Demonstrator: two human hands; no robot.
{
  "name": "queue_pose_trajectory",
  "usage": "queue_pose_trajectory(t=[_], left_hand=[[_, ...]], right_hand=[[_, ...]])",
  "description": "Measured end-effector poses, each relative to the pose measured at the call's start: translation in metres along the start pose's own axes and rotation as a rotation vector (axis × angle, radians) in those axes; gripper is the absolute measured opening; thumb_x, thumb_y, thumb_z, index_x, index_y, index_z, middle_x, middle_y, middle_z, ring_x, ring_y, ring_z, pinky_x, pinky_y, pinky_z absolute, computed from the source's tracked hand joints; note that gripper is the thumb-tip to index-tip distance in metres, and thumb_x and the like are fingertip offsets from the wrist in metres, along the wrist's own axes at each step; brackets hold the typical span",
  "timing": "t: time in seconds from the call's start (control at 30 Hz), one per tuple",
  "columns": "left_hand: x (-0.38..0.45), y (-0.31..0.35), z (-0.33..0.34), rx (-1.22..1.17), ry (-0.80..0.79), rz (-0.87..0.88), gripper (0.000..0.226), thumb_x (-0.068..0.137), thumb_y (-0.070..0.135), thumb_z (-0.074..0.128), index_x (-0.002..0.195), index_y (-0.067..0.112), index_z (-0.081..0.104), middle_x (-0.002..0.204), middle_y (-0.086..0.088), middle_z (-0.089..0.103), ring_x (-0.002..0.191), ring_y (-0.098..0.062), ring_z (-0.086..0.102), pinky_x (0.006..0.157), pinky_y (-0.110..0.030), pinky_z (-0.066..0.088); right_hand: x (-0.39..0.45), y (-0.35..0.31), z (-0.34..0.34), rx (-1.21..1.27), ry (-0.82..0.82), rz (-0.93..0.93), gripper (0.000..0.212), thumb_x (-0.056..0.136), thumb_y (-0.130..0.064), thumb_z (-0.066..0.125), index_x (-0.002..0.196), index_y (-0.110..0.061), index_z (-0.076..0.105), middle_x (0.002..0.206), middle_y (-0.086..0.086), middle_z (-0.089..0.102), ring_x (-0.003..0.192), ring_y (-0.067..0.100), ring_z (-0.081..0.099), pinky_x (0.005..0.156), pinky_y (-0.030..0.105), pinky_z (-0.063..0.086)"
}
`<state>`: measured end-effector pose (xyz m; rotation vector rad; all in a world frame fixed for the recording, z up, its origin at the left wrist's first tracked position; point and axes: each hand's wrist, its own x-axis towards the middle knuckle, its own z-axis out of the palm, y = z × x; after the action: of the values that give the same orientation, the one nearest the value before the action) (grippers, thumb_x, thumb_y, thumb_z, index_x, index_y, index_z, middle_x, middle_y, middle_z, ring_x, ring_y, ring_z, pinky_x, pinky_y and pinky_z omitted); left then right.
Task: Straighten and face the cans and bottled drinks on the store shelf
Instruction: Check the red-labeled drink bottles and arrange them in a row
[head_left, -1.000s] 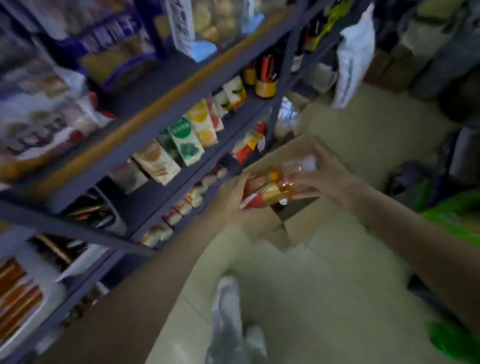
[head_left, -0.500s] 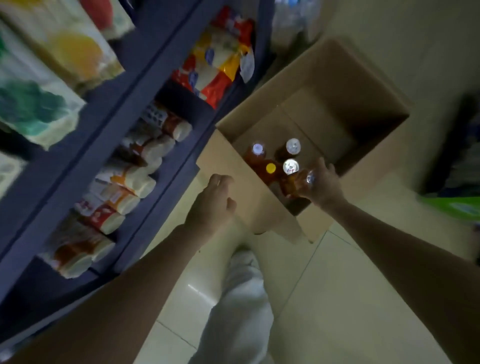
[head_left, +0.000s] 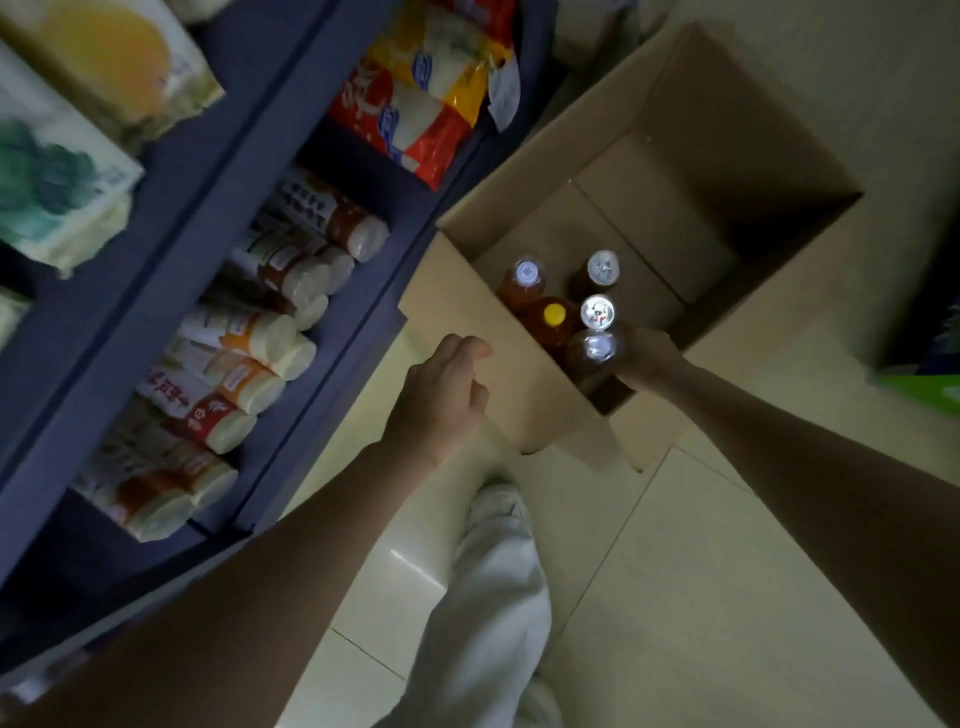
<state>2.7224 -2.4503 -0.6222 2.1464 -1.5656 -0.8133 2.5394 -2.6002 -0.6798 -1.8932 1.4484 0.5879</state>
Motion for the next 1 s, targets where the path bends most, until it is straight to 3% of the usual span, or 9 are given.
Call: queue_pose_trajectory(t=[0.2, 0.33, 0.47, 0.53, 0.6, 0.7, 0.77, 0.9, 1.0], left_hand=[[-0.045, 0.084, -0.110, -0.059, 0.177, 0.089, 0.029, 0.085, -0.003, 0.052, 0.114, 0.001, 0.057, 0.113, -0.014, 0.058, 0.095, -0.029, 0.061, 0.081, -0.033, 0.044], [-0.136, 0.152, -0.258, 0.031, 0.349, 0.205, 0.030, 0.087, 0.003, 0.048, 0.115, 0.000, 0.057, 0.112, -0.018, 0.059, 0.098, -0.034, 0.059, 0.081, -0.038, 0.042], [-0.265, 0.206, -0.420, 0.203, 0.630, 0.290, 0.043, 0.079, 0.022, 0.035, 0.110, 0.002, 0.058, 0.105, -0.016, 0.060, 0.090, -0.032, 0.063, 0.075, -0.038, 0.048], [-0.334, 0.230, -0.496, 0.335, 0.757, 0.319, 0.043, 0.077, 0.022, 0.034, 0.109, 0.004, 0.057, 0.100, -0.017, 0.059, 0.086, -0.032, 0.061, 0.071, -0.038, 0.046], [-0.406, 0.255, -0.568, 0.442, 0.893, 0.322, 0.040, 0.077, 0.020, 0.035, 0.108, 0.005, 0.055, 0.098, -0.018, 0.058, 0.085, -0.034, 0.060, 0.066, -0.038, 0.047], [-0.516, 0.288, -0.656, 0.561, 1.098, 0.353, 0.038, 0.079, 0.017, 0.037, 0.112, 0.006, 0.052, 0.101, -0.016, 0.057, 0.086, -0.030, 0.059, 0.070, -0.039, 0.045], [-0.592, 0.297, -0.700, 0.607, 1.241, 0.365, 0.038, 0.079, 0.014, 0.038, 0.112, 0.003, 0.054, 0.103, -0.014, 0.056, 0.089, -0.024, 0.055, 0.073, -0.034, 0.043], [-0.736, 0.275, -0.756, 0.698, 1.472, 0.264, 0.031, 0.082, 0.004, 0.044, 0.112, 0.003, 0.052, 0.107, -0.011, 0.053, 0.095, -0.021, 0.050, 0.078, -0.027, 0.039], [-0.834, 0.229, -0.775, 0.814, 1.520, 0.105, 0.037, 0.080, 0.013, 0.039, 0.113, 0.004, 0.052, 0.107, -0.011, 0.053, 0.094, -0.025, 0.049, 0.082, -0.030, 0.037]], right_hand=[[-0.146, -0.043, -0.117, -0.152, -0.032, -0.142, 0.037, 0.096, -0.013, 0.047, 0.132, -0.003, 0.047, 0.134, 0.017, 0.052, 0.123, 0.030, 0.050, 0.098, 0.030, 0.035], [-0.292, -0.117, -0.222, -0.167, -0.085, -0.215, 0.036, 0.095, -0.012, 0.052, 0.130, -0.007, 0.047, 0.090, 0.011, 0.060, 0.073, 0.020, 0.059, 0.062, 0.028, 0.048], [-0.481, -0.240, -0.323, -0.013, 0.102, -0.624, 0.023, 0.094, -0.003, 0.051, 0.117, -0.001, 0.054, 0.081, 0.012, 0.056, 0.061, 0.017, 0.056, 0.062, 0.033, 0.051], [-0.590, -0.300, -0.351, 0.094, 0.185, -0.843, 0.029, 0.094, 0.003, 0.048, 0.124, 0.001, 0.048, 0.080, 0.008, 0.053, 0.059, 0.009, 0.055, 0.054, 0.019, 0.048], [-0.695, -0.350, -0.362, 0.052, 0.288, -1.076, 0.029, 0.092, 0.002, 0.053, 0.120, -0.001, 0.050, 0.083, 0.004, 0.055, 0.066, 0.013, 0.055, 0.056, 0.016, 0.050], [-0.830, -0.406, -0.361, -0.020, 0.459, -1.353, 0.028, 0.088, -0.005, 0.061, 0.114, -0.012, 0.052, 0.103, 0.007, 0.058, 0.086, 0.021, 0.059, 0.077, 0.026, 0.052], [-0.902, -0.436, -0.347, -0.064, 0.600, -1.520, 0.032, 0.088, -0.008, 0.063, 0.118, -0.015, 0.053, 0.111, 0.004, 0.058, 0.092, 0.018, 0.061, 0.081, 0.015, 0.045], [-1.007, -0.494, -0.289, 0.019, 0.740, -1.793, 0.037, 0.085, -0.010, 0.065, 0.115, -0.026, 0.051, 0.115, 0.002, 0.059, 0.102, 0.018, 0.061, 0.090, 0.027, 0.047], [-1.055, -0.544, -0.223, -0.021, 0.801, -1.895, 0.042, 0.085, -0.014, 0.066, 0.125, -0.020, 0.053, 0.120, -0.003, 0.051, 0.113, 0.016, 0.054, 0.096, 0.036, 0.046]])
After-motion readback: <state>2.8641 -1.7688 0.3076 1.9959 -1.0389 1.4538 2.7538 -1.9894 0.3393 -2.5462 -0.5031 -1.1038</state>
